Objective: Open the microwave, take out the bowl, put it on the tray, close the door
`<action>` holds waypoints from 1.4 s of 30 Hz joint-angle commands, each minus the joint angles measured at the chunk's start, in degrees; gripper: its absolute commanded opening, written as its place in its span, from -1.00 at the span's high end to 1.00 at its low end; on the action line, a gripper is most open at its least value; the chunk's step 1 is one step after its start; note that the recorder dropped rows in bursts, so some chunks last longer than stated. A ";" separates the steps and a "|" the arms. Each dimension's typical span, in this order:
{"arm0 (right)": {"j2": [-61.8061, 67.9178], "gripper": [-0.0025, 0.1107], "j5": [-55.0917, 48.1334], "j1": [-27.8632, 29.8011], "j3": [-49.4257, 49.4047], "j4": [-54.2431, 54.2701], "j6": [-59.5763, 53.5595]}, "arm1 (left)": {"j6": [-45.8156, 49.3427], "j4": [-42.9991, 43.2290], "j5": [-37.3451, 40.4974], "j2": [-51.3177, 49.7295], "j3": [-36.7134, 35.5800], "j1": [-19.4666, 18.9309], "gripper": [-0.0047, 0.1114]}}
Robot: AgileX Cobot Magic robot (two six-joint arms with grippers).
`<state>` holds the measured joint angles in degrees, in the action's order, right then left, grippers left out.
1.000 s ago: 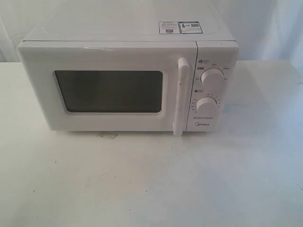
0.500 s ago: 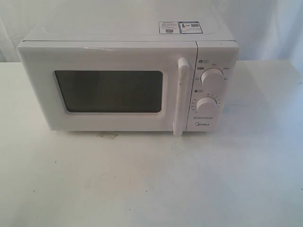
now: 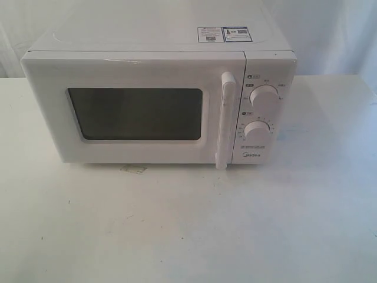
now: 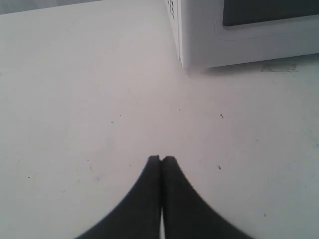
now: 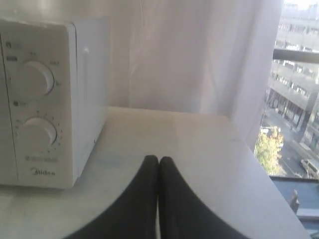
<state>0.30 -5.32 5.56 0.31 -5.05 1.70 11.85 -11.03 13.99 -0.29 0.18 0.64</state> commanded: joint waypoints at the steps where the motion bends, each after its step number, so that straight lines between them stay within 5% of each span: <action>1: -0.30 0.96 9.20 0.18 -0.31 -0.57 -0.27 | 0.16 -0.65 0.19 0.29 -0.18 0.10 0.92; 5: -0.30 0.96 29.88 0.18 -0.31 0.06 6.53 | 0.16 -0.65 0.19 0.29 -0.18 0.10 0.92; 8: -0.30 0.96 32.35 0.18 2.18 0.06 6.10 | 0.16 -0.65 0.19 0.29 -0.18 0.10 0.92; 12: 3.48 0.96 27.42 0.18 11.73 -0.04 5.93 | 0.16 -0.65 0.19 0.29 -0.18 0.10 0.92; 17: 17.69 0.96 -4.50 0.18 24.03 -0.04 6.04 | 0.16 -0.65 0.19 0.29 -0.18 0.10 0.92; 20: 25.44 0.96 -13.82 0.18 25.41 0.16 6.04 | 0.16 -0.65 0.19 0.29 -0.18 0.10 0.92; 30: 38.48 0.96 -8.79 0.18 25.41 3.18 10.80 | 0.16 -0.65 0.19 0.29 -0.18 0.10 0.92; 37: 49.39 0.96 5.32 -0.17 24.61 7.18 12.54 | 0.16 -0.65 0.19 0.29 -0.18 0.10 0.92; 42: 59.78 0.96 6.85 -10.98 32.05 4.35 7.69 | 0.16 -0.65 0.19 0.29 -0.18 0.10 0.92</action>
<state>57.56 0.65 -1.53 29.57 1.03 12.40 11.85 -11.03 13.99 -0.29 0.18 0.64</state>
